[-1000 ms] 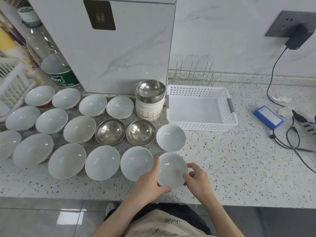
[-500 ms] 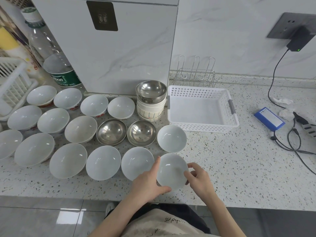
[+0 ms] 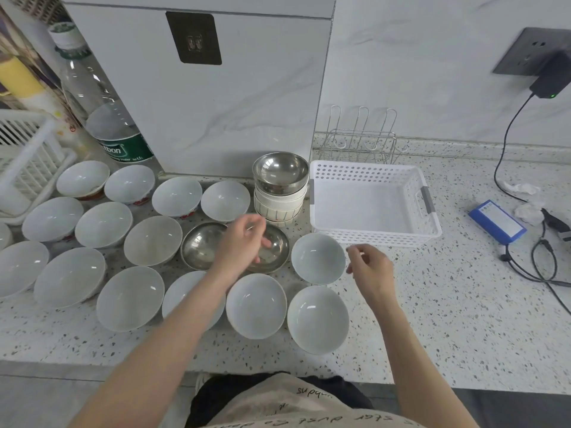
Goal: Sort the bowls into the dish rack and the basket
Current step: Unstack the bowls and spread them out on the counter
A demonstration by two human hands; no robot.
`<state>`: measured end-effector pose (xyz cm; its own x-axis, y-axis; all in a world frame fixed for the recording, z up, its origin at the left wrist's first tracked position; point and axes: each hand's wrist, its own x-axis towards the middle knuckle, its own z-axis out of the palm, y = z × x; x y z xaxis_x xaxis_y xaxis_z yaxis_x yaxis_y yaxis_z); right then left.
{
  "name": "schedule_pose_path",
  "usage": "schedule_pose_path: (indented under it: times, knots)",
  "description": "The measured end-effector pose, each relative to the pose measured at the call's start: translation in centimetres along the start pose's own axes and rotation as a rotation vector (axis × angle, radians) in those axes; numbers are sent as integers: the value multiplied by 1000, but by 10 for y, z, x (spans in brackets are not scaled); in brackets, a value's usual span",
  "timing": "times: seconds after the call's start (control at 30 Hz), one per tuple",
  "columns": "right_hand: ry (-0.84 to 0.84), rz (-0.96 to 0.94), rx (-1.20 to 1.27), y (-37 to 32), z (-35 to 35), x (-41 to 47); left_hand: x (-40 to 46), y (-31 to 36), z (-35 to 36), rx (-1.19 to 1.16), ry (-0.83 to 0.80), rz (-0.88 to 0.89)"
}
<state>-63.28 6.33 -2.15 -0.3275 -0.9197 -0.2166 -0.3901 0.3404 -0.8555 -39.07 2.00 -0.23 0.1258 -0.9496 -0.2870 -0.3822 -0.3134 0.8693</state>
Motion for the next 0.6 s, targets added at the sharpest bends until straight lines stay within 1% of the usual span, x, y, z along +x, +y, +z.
schedule_pose_path:
  times: [0.07, 0.13, 0.23, 0.3, 0.43, 0.6]
  knots:
    - [12, -20, 5, -15, 2, 12, 25, 14, -11, -4, 51, 6]
    - [16, -36, 18, -28, 3, 24, 48, 30, -20, -2, 68, -26]
    - [15, -57, 61, -44, 5, 43, 75, 55, -27, 48, 40, -100]
    - [-1, -62, 93, -51, 9, 52, 87, 67, -26, 37, 30, -137]
    - [-31, -64, 121, -58, 16, 62, 96, 77, -19, 57, -5, -131]
    - [-57, -53, 163, -61, 28, 73, 102, 72, -20, 21, -60, -147]
